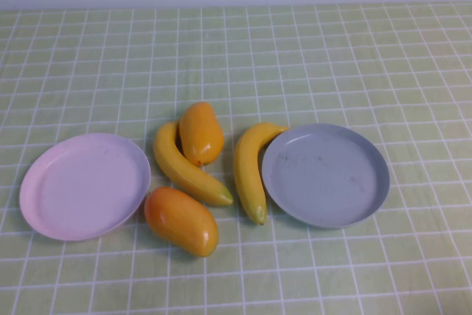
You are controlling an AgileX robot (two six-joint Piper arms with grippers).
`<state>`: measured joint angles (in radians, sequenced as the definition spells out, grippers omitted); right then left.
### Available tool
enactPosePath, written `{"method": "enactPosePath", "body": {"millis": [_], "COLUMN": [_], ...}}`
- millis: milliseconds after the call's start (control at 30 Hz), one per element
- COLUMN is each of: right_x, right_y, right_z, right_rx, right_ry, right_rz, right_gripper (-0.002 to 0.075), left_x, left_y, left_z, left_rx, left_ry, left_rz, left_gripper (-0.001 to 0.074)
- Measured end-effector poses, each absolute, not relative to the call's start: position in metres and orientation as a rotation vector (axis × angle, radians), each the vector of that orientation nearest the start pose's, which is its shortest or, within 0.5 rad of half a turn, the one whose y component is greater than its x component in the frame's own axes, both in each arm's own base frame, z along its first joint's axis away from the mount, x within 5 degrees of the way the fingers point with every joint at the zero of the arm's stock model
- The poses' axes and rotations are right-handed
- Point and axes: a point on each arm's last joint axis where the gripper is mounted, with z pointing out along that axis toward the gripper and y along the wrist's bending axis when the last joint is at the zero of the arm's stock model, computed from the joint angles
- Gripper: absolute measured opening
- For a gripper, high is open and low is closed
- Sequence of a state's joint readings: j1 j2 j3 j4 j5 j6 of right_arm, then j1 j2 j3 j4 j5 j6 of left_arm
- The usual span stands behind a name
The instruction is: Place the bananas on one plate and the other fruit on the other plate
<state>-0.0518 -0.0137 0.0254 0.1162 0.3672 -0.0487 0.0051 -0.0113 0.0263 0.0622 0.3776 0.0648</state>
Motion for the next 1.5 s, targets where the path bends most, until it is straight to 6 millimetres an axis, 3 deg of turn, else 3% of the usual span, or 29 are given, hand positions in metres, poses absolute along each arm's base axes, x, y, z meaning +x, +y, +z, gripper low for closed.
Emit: {"method": "enactPosePath", "body": {"millis": [733,967,1200,1500], "right_x": [0.053,0.053,0.053,0.053], "right_y": [0.001,0.001,0.001,0.001], "right_z": [0.172,0.172,0.172,0.172], "right_rx": [0.075,0.075,0.075,0.075], "right_ry": [1.86,1.86,1.86,1.86], "right_rz": [0.044,0.044,0.044,0.044], "right_gripper": [-0.0015,-0.0015,-0.0015,-0.0015], "left_x": [0.053,0.055,0.056,0.057], "left_y": [0.0,-0.005,-0.006,-0.005], "left_z": [0.173,0.181,0.195,0.198], "left_rx": [0.052,-0.085,-0.366,-0.434], "left_ry": [1.858,1.768,1.585,1.534], "left_rz": [0.043,-0.146,-0.456,-0.513], "left_gripper": [-0.0001,-0.0002,-0.0002,-0.0002]}}
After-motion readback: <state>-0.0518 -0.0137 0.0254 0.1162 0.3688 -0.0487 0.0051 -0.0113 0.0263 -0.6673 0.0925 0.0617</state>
